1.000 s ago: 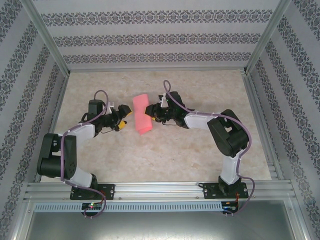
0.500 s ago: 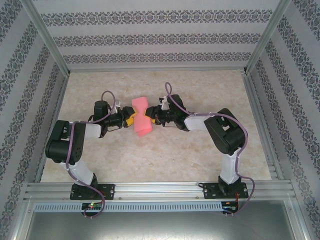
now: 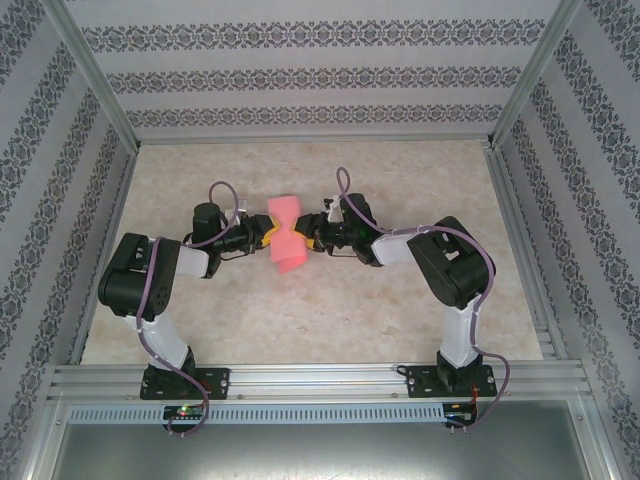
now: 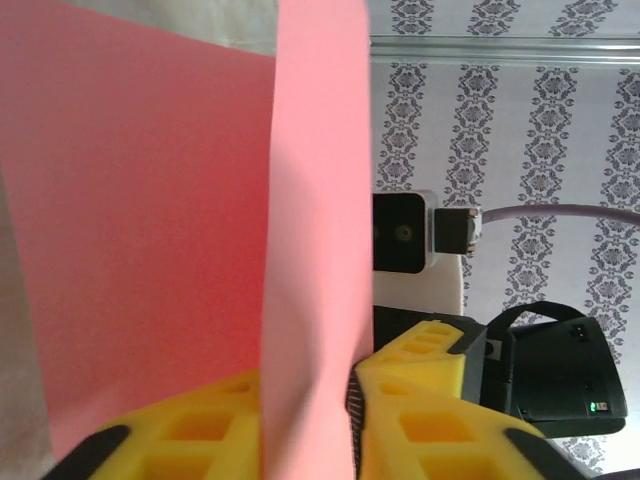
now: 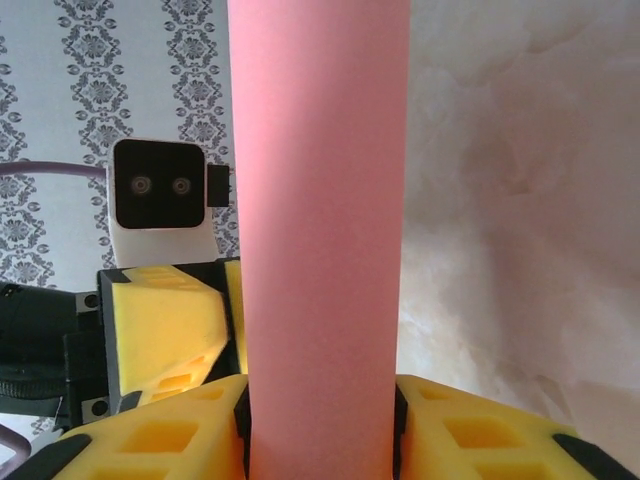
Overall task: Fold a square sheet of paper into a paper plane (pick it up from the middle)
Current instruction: First fold in half a square sheet of paper at the center of the table.
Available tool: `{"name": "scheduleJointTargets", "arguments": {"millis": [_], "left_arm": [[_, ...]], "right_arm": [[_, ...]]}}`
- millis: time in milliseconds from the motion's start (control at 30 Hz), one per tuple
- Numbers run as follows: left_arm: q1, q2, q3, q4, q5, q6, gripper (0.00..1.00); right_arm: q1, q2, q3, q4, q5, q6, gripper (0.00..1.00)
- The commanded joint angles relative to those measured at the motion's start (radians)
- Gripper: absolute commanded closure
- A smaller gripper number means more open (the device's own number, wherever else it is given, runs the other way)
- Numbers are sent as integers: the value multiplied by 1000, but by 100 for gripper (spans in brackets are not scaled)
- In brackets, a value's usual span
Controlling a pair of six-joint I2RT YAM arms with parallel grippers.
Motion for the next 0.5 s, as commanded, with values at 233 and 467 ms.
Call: {"name": "scheduleJointTargets", "arguments": {"millis": [233,467], "left_arm": [[-40,63,25,86,-12,-22,95],[-90,70,30,44,-52,11,100]], "right_arm": [[-34,-36,-65,-27,52,-65,50],[-52,-158,-43,-394,149,-276,37]]}}
